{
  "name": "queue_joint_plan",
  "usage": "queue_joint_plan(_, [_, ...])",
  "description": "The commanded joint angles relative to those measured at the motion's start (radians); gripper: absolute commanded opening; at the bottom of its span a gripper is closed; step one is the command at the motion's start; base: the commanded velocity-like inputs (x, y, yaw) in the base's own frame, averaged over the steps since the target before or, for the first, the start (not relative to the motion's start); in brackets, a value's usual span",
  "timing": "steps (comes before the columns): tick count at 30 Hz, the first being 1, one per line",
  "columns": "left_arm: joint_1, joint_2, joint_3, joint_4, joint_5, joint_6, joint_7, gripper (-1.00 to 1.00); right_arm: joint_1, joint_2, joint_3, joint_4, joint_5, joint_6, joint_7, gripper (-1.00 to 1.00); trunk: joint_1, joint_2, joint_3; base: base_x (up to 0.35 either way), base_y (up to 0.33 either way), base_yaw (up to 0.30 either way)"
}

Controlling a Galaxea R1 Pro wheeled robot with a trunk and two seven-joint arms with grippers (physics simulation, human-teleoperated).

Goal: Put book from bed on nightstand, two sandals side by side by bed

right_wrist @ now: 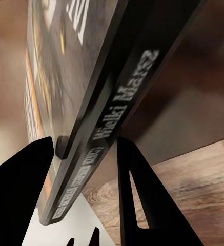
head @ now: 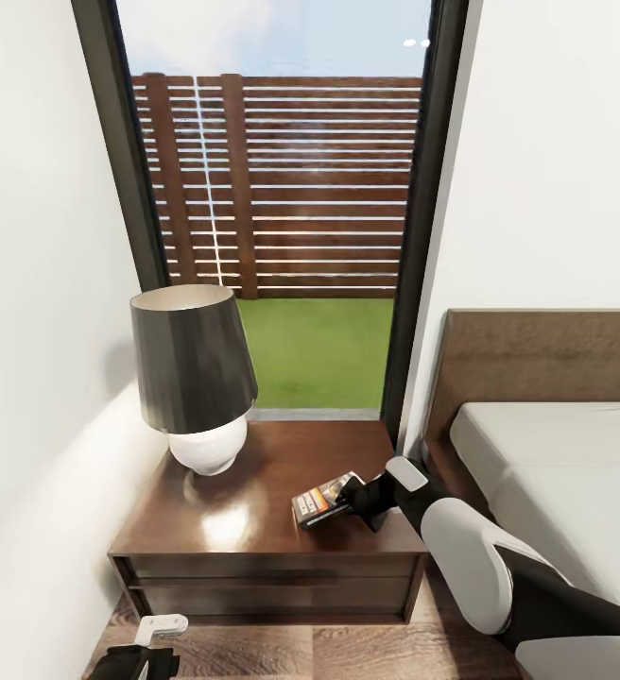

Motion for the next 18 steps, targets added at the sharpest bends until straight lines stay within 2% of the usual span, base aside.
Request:
queue_joint_plan(1, [-0.001, -0.001, 0.006, -0.003, -0.007, 0.004, -0.005, 1.0, 0.001, 0.0, 0.01, -0.002, 0.007, 0.006, -0.011, -1.0, 0.0, 0.0, -0.001, 0.0, 0.0, 0.0])
queue_joint_plan(8, [-0.001, -0.001, 0.006, -0.003, -0.007, 0.004, -0.005, 1.0, 0.001, 0.0, 0.01, -0.002, 0.007, 0.006, -0.011, -1.0, 0.0, 0.0, -0.001, 0.0, 0.0, 0.0])
queue_joint_plan(9, [-0.001, -0.001, 0.006, -0.003, -0.007, 0.004, -0.005, 1.0, 0.001, 0.0, 0.01, -0.002, 0.007, 0.006, -0.011, 1.0, 0.0, 0.0, -0.001, 0.0, 0.0, 0.0])
queue_joint_plan(18, [-0.001, -0.001, 0.006, -0.003, -0.007, 0.004, -0.005, 1.0, 0.001, -0.001, 0.01, -0.002, 0.007, 0.006, -0.012, 1.0, 0.0, 0.0, -0.001, 0.0, 0.0, 0.0])
